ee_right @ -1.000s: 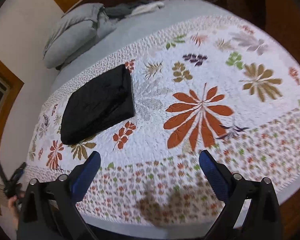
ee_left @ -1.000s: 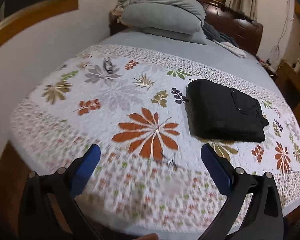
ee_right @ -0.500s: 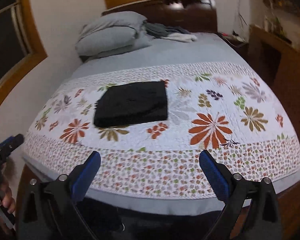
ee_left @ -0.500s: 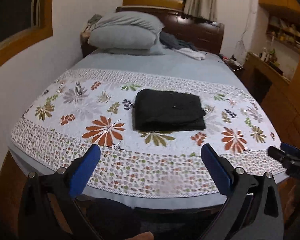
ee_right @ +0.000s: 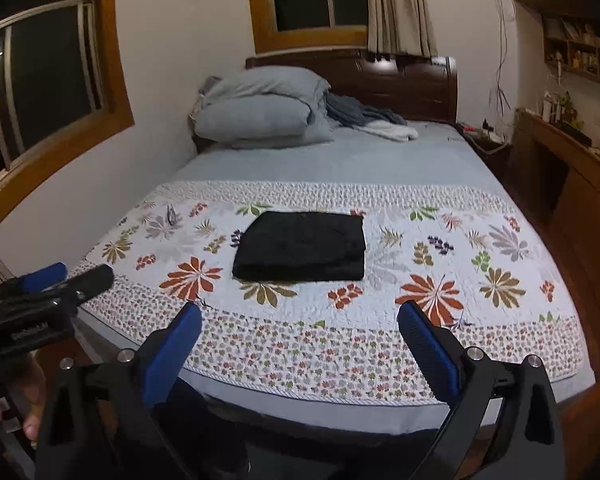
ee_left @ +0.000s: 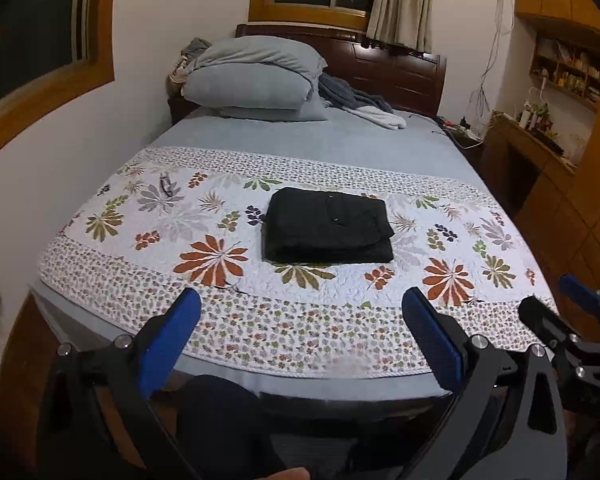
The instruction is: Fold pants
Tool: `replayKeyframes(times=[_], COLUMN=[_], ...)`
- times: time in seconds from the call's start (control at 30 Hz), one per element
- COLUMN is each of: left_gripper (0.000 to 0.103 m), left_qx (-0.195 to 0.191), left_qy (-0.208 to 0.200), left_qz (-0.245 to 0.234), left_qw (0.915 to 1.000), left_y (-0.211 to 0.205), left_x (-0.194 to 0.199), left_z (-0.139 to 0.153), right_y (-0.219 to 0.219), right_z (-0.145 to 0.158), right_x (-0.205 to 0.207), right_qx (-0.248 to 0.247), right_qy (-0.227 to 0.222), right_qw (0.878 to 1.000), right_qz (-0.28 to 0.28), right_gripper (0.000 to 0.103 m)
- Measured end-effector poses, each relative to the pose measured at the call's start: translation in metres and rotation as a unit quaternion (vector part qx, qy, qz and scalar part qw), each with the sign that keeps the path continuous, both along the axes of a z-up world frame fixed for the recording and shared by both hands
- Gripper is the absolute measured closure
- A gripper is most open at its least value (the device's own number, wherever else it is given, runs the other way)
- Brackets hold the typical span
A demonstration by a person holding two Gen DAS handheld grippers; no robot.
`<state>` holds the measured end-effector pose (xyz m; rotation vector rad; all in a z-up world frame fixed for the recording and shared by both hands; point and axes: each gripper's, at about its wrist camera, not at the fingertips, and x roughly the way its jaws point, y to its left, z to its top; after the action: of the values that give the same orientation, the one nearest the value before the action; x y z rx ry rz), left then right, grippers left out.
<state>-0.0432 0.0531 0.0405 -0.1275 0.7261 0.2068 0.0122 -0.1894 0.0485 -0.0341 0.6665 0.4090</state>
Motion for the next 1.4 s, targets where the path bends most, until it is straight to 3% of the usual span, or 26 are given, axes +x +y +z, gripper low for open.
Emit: replayKeyframes(times=[0.23, 0.67, 1.4], left_gripper=[0.003, 0.003, 0.003], left_qx=[0.01, 0.017, 0.013], left_qy=[0.006, 0.002, -0.009], left_qz=[-0.009, 0.006, -0.011], left_qw=[0.9999, 0.9998, 0.9998], left_y=[-0.007, -0.002, -0.005], left_x=[-0.003, 0.01, 0.021], left_z=[-0.002, -0.005, -0.008], right_y=[0.003, 0.008, 0.015], right_z=[0.0, -0.028, -0.035], right_x=[-0.001, 0.018, 0.031], right_qx=[-0.005, -0.004, -0.012], right_qy=[0.004, 0.035, 0.045], right_qw=[1.0, 0.999, 0.999], right_qz=[0.001, 0.003, 0.01], right_gripper=[0.004, 0.004, 0.004])
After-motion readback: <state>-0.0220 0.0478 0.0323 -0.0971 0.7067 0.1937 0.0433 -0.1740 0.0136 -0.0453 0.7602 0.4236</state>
